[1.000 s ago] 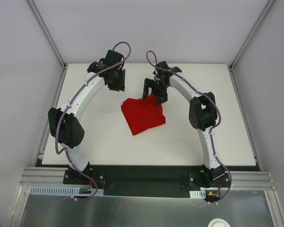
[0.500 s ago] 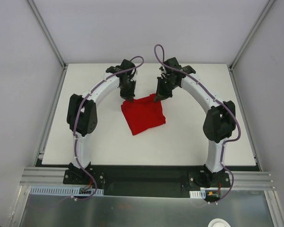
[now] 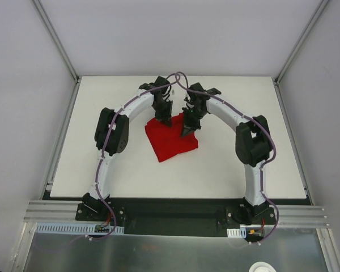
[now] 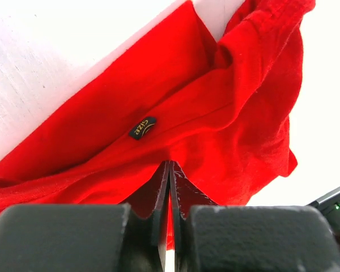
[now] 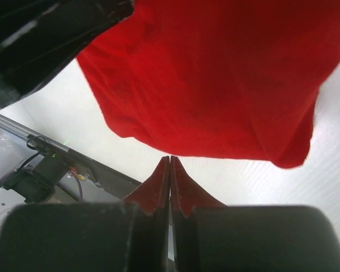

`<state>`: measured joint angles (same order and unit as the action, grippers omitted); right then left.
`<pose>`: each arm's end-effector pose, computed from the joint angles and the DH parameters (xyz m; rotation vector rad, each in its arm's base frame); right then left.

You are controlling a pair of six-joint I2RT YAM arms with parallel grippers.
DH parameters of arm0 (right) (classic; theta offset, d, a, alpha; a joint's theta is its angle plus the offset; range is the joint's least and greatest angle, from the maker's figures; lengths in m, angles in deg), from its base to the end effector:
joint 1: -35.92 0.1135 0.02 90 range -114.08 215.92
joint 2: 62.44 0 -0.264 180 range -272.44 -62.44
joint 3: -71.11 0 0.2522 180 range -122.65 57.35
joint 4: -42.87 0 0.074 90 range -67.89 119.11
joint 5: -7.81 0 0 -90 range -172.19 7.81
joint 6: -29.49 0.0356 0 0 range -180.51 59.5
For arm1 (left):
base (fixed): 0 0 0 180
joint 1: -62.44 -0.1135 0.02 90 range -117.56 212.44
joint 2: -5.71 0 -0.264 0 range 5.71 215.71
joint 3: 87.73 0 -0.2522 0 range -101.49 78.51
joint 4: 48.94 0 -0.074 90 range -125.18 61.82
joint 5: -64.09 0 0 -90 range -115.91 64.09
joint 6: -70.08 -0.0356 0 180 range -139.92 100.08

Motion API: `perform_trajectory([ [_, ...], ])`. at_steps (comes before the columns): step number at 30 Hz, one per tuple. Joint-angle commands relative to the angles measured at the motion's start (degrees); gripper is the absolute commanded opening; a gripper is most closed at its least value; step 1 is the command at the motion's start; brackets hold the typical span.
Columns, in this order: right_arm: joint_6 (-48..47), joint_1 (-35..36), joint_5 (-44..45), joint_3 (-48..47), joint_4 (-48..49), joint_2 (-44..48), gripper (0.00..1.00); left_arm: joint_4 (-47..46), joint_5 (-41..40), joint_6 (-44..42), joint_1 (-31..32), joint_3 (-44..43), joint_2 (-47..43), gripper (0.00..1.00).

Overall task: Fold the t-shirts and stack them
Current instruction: Smooth out wrinkles on the folded tshirt

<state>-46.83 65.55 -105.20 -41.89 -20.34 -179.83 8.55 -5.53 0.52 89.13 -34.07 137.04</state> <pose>0.3700 0.2265 0.2299 -0.5063 2.7905 0.7431 0.4369 -0.2335 0.1946 0.2711 2.7421 -0.7231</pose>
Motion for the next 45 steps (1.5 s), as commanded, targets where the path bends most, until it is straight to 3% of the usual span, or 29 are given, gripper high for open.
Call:
perform_trajectory([
  [1, -0.49, 0.87, -2.13, -4.37, -3.97, -3.54, 0.01, 0.13, 1.5, 1.09, -0.15, -1.77, 0.07, 0.0],
  [13, -2.42, 0.78, 0.68, -7.9, -10.58, -8.03, 0.0, 3.03, -3.15, -1.72, -2.09, 3.85, -1.42, 0.0],
  [20, -3.12, 0.87, 0.94, -8.86, -11.19, -8.13, 0.01, 3.21, -6.3, -2.08, -2.09, 15.96, -8.1, 0.0],
  [24, -3.39, 0.78, 0.51, -10.62, -12.25, -9.27, 0.01, 2.69, -7.99, -3.04, -2.09, 18.44, -10.91, 0.0],
  [35, -3.12, 0.78, 2.08, -9.57, -11.63, -8.65, 0.01, 5.14, -10.53, -4.45, -1.04, 4.29, -20.31, 0.0],
  [40, -4.52, 0.61, -0.02, -12.8, -11.11, -10.14, 0.01, 4.8, -9.05, -5.33, -0.33, 17.16, -25.93, 0.0],
  [45, -6.99, -0.53, 1.45, -15.63, -6.71, -10.24, 0.0, -2.32, -6.58, -5.42, -0.42, 31.35, -31.04, 0.0],
])
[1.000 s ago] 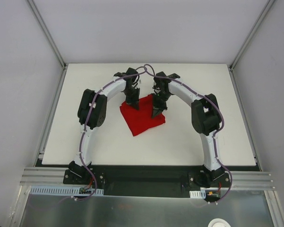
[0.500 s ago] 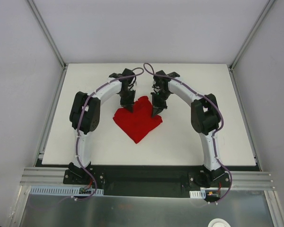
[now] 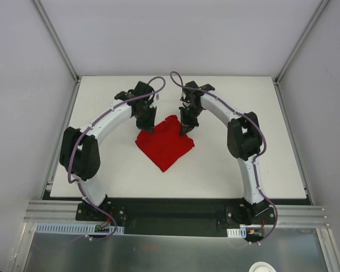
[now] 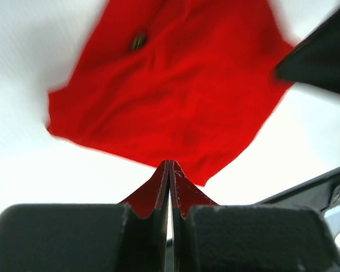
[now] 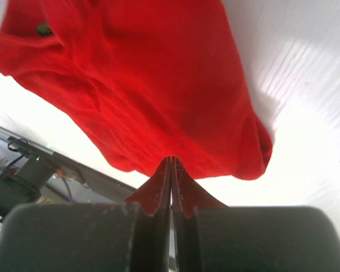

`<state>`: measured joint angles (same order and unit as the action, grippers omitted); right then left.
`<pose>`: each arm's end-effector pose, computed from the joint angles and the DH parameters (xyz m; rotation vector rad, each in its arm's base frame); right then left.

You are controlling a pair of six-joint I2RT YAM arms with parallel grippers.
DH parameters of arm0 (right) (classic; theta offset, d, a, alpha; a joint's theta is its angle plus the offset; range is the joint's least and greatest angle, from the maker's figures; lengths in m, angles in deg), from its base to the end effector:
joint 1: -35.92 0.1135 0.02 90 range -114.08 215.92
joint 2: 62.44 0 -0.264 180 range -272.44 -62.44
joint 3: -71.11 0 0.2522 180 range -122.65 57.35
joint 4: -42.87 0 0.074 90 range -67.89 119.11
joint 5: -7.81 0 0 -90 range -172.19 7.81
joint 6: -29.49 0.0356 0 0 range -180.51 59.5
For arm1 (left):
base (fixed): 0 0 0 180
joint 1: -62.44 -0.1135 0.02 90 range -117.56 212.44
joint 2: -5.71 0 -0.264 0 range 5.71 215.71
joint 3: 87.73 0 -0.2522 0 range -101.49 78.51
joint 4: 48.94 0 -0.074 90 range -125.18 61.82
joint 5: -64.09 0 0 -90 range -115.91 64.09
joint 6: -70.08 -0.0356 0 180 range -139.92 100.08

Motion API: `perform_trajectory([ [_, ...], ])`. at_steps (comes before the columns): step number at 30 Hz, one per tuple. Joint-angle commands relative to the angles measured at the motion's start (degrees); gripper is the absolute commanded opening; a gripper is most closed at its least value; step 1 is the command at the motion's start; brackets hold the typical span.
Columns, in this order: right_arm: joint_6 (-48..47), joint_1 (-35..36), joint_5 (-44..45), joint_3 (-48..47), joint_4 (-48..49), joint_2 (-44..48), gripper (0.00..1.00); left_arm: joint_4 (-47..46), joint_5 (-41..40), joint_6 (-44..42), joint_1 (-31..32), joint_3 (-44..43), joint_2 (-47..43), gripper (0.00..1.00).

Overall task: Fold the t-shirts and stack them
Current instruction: Smooth out wrinkles on the folded tshirt

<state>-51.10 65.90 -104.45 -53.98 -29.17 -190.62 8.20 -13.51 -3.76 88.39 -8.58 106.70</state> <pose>0.3938 0.2428 0.2041 -0.6020 2.8929 0.6771 0.3395 -0.1737 0.2805 0.3083 2.6158 -0.5445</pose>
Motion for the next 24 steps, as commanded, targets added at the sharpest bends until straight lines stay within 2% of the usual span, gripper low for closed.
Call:
perform_trajectory([
  [1, -3.16, -1.06, 1.77, -4.07, 2.21, 0.39, 0.0, -2.5, 1.39, -1.05, 0.24, 8.58, -0.88, 0.0],
  [8, -4.93, -2.29, 3.8, -5.57, 0.54, -2.34, 0.01, -6.37, 2.62, 0.18, 0.15, 12.03, 1.84, 0.0],
  [14, -4.58, -2.38, 4.16, -2.85, 0.71, -1.72, 0.01, -7.78, 5.52, 1.24, 0.67, 9.4, 8.07, 0.0],
  [20, -3.52, -1.77, 1.35, -0.21, 0.1, -1.81, 0.01, -8.31, 12.46, 0.1, 1.38, 6.59, 15.98, 0.0],
  [24, -4.05, -0.01, 1.69, 3.04, -0.87, -1.55, 0.01, -7.43, 12.38, -0.17, 1.29, 5.53, 17.83, 0.0],
])
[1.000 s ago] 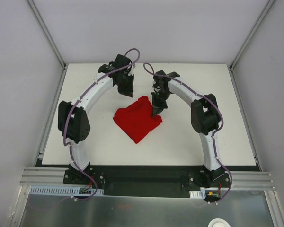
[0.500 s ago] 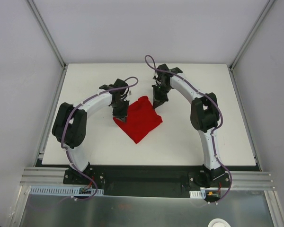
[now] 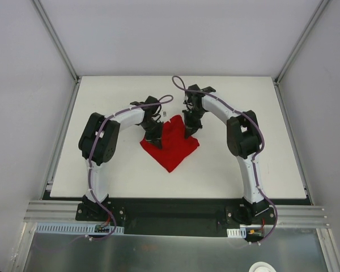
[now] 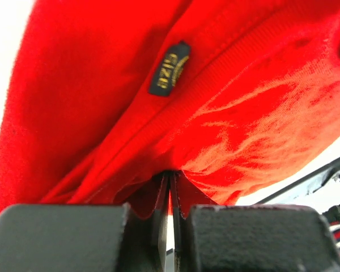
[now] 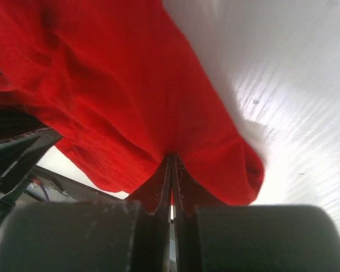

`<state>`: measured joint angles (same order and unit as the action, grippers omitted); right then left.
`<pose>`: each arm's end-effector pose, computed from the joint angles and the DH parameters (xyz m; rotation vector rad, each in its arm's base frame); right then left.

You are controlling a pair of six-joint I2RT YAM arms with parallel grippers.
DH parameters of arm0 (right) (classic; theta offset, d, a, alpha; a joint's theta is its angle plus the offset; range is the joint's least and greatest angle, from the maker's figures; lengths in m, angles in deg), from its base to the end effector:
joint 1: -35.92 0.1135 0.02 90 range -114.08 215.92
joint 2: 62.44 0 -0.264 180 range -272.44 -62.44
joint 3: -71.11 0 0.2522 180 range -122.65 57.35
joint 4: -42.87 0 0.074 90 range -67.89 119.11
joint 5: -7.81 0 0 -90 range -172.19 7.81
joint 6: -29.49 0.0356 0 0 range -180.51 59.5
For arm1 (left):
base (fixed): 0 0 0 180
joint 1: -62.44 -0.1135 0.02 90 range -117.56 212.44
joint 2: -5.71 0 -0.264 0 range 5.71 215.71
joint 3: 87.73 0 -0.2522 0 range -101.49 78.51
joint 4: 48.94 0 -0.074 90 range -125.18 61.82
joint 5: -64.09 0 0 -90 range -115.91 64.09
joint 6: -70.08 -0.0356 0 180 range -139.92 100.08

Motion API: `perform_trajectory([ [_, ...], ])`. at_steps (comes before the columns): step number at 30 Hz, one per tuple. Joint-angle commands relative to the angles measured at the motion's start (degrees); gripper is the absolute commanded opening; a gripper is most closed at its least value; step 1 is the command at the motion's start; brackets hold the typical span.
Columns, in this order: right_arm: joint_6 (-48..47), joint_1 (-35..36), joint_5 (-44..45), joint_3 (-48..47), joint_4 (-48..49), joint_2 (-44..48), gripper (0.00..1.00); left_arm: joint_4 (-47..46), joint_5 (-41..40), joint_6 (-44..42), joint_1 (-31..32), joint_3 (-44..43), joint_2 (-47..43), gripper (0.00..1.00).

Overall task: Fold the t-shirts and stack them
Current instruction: Smooth out wrinkles on the folded tshirt

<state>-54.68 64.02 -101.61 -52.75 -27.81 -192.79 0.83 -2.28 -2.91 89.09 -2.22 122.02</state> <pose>0.4050 0.2297 0.1813 -0.6299 2.9044 0.5838 0.3554 -0.1943 0.1553 0.3424 2.8883 -0.7396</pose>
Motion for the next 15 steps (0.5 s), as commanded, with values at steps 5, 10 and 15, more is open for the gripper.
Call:
perform_trajectory([
  [5, -0.82, 3.63, 0.26, 7.08, -2.49, 2.63, 0.01, 1.6, -2.44, -1.81, 0.33, -1.88, 2.08, 0.0],
  [10, -0.64, 4.95, 0.26, 8.24, -3.19, 3.69, 0.0, 5.29, -5.88, -2.16, -2.13, -7.77, 3.22, 0.0],
  [15, 0.5, 5.74, -0.97, 7.01, -3.81, 4.05, 0.0, 9.68, -8.16, -3.39, -4.59, -17.24, 7.25, 0.0],
])
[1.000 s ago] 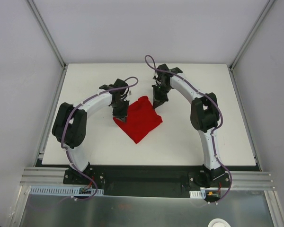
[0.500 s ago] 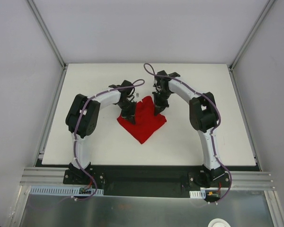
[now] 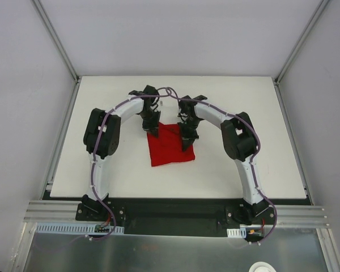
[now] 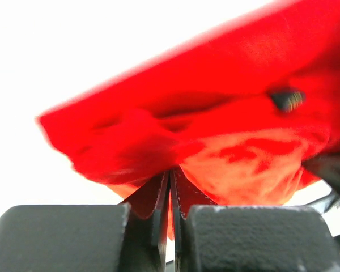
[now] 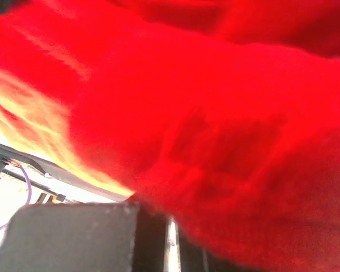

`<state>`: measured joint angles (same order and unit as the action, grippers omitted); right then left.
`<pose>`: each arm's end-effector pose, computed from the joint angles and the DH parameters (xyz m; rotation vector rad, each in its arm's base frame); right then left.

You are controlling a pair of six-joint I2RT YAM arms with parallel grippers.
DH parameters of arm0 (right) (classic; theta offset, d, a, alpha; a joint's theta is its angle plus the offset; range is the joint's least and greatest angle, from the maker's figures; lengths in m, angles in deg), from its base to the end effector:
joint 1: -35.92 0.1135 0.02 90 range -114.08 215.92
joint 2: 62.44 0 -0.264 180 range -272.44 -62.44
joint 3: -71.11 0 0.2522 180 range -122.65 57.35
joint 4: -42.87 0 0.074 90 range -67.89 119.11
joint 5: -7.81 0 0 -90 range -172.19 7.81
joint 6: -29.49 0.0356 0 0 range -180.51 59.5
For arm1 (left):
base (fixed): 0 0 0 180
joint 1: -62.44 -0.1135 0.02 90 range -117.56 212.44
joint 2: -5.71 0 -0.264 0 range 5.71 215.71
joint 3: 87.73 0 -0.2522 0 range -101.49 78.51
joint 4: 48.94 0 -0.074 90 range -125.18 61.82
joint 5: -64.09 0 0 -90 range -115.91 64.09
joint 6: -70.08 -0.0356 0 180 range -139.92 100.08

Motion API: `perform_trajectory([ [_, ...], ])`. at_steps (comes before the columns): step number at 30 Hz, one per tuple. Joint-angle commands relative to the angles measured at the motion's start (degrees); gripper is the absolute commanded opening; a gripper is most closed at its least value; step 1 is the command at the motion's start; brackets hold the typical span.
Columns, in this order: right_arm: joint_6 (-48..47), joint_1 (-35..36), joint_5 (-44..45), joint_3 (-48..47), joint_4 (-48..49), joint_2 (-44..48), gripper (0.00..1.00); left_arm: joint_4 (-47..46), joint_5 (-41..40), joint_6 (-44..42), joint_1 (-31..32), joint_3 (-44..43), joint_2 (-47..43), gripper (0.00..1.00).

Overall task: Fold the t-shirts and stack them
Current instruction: Smooth out wrinkles on the folded tshirt

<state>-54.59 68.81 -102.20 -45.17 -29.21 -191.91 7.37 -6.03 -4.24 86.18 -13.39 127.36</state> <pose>0.3647 0.2504 0.1527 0.7337 -2.9643 -0.5500 0.3921 -0.1857 0.1664 0.2830 2.8895 -0.6312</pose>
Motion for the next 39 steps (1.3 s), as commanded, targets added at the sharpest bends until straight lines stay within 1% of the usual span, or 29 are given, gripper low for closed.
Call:
perform_trajectory([
  [1, 0.85, 1.04, -0.64, -1.1, -2.41, 3.17, 0.01, 4.2, -4.76, -2.41, -1.86, -7.75, 2.8, 0.0],
  [3, 1.12, 1.04, -0.3, -1.63, -2.58, 3.0, 0.0, 6.32, -4.41, -2.59, -2.04, -12.49, 5.44, 0.0],
  [6, 1.47, 1.04, -0.29, -2.68, -2.67, 2.38, 0.01, 7.73, -4.06, -1.89, -2.3, -16.81, 8.34, 0.0],
  [10, 1.56, 1.04, 0.06, -3.83, -3.11, 2.12, 0.01, 7.73, -1.25, -1.35, -2.21, -16.74, 8.96, 0.0],
  [13, 1.56, 0.96, 0.23, -4.35, -3.2, 2.47, 0.01, 7.73, -2.3, -2.49, -1.95, -15.77, 5.37, 0.0],
  [15, 1.65, 0.95, 0.5, -4.53, -3.2, 2.73, 0.01, 7.64, -3.61, -2.85, -1.95, -14.98, 1.33, 0.0],
  [18, 1.91, 0.95, 1.2, -4.79, -2.76, 3.08, 0.01, 7.73, -3.36, -2.68, -2.04, -13.14, -4.21, 0.0],
  [19, 1.91, 0.87, 1.38, -5.06, -2.76, 3.17, 0.01, 7.64, -3.09, -2.15, -2.04, -12.7, -5.7, 0.02],
  [21, 1.74, 0.87, 2.08, -5.93, -2.76, 3.35, 0.01, 7.64, -4.4, -1.62, -1.6, -11.73, -9.83, 0.11],
  [22, 1.82, 0.78, 2.43, -6.29, -2.67, 3.43, 0.01, 7.47, -4.58, -0.92, -1.51, -11.64, -12.46, 0.18],
  [23, 1.91, 0.78, 2.87, -6.72, -2.67, 3.7, 0.01, 7.38, -5.02, -0.57, -1.34, -11.46, -13.7, 0.21],
  [25, 1.56, 0.69, 3.83, -7.87, -2.41, 4.66, 0.01, 7.38, -6.17, 0.14, -1.07, -11.2, -16.42, 0.24],
  [27, 1.3, 0.43, 5.41, -8.4, -2.06, 5.19, 0.01, 7.38, -6.26, 0.49, -0.98, -9.71, -17.49, 0.22],
  [31, 0.51, -0.98, 6.38, -10.5, -1.97, 5.28, 0.0, 6.68, -7.22, 0.14, -0.28, -4.97, -19.86, 0.08],
  [32, 0.24, -1.24, 6.47, -10.94, -2.32, 5.11, 0.01, 6.33, -7.48, 0.05, -0.19, -3.04, -20.56, 0.07],
  [33, -0.02, -1.42, 6.82, -11.21, -2.41, 5.19, 0.01, 6.32, -7.92, -0.04, 0.07, -2.24, -21.27, 0.09],
  [34, -0.11, -2.03, 7.0, -11.47, -2.32, 5.45, 0.01, 6.24, -9.67, 0.05, 0.07, -1.62, -23.27, 0.13],
  [35, -0.72, -2.38, 7.09, -12.08, -2.32, 5.63, 0.02, 6.23, -10.55, -0.04, -0.02, -0.49, -24.43, 0.21],
  [36, -0.99, -2.99, 7.35, -12.26, -2.06, 5.89, 0.05, 6.23, -11.78, -0.3, -0.1, -0.21, -25.48, 0.24],
  [37, -1.16, -3.52, 7.18, -12.7, -2.06, 5.9, 0.09, 6.23, -13.1, -0.48, -0.1, -0.04, -27.58, 0.27],
  [38, -1.95, -3.79, 6.66, -13.4, -1.79, 5.98, 0.17, 6.15, -15.63, -0.74, -0.02, -0.21, -28.56, 0.29],
  [39, -2.31, -4.05, 6.48, -13.84, -1.53, 5.98, 0.22, 6.23, -16.7, -1.09, -0.1, -0.39, -29.44, 0.35],
])
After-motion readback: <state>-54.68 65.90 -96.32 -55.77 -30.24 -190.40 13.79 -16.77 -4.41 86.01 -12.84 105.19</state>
